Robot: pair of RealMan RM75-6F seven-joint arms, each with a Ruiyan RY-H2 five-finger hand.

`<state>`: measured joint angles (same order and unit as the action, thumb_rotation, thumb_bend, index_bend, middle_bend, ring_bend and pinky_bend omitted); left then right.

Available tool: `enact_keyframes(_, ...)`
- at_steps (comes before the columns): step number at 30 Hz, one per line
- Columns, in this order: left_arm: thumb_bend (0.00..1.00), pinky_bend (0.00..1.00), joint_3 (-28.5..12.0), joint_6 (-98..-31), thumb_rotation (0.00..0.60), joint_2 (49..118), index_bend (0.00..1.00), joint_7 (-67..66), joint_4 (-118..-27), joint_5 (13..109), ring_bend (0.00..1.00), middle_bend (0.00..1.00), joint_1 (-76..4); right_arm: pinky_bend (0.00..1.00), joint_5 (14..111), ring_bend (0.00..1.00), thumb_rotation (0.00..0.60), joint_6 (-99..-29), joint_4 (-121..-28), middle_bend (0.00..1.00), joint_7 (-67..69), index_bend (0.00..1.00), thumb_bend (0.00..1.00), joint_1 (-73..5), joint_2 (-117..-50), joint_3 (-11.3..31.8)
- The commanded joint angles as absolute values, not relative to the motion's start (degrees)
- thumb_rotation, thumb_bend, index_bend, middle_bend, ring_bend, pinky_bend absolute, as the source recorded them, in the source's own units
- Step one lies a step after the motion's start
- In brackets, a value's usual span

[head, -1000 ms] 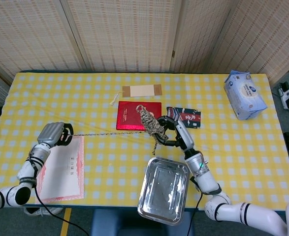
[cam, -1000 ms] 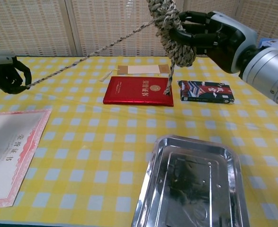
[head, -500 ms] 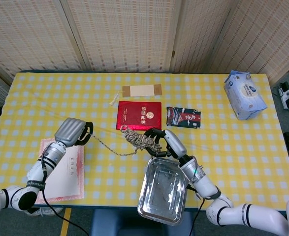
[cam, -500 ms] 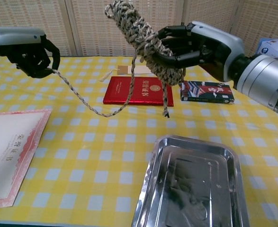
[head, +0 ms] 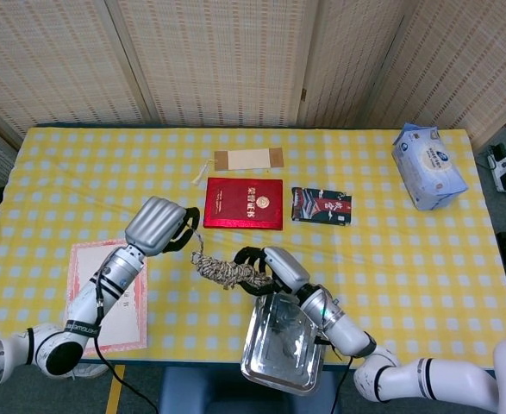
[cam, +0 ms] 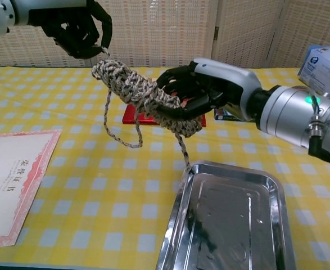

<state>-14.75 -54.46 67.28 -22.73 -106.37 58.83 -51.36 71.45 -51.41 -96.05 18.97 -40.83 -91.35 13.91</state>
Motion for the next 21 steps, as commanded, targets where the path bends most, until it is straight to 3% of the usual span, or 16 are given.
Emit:
enact_keyframes(1,0.54,0.77,-15.0,-55.0,0.6,67.7,0.64,-23.5,-107.5,59.4,0.8,0.83,-52.1,0.64,67.4,0.78,0.6,-49.6,-96.9,0.69,14.7,0.78,0.58,-42.5,-92.4,14.4)
enact_keyframes(12,0.54,0.77,-15.6,-56.1,0.6,69.0,0.63,-23.5,-110.8,60.4,0.8,0.83,-53.6,0.64,57.1,0.78,0.6,-49.0,-97.5,0.7,6.5,0.79,0.58,-45.1,-95.2,15.5)
enact_keyframes(21,0.54,0.77,-14.8,-56.1,0.6,68.8,0.63,-19.4,-112.7,62.3,0.8,0.83,-52.6,0.65,47.3,0.79,0.6,-51.6,-94.9,0.7,6.1,0.79,0.58,-46.4,-100.7,19.5)
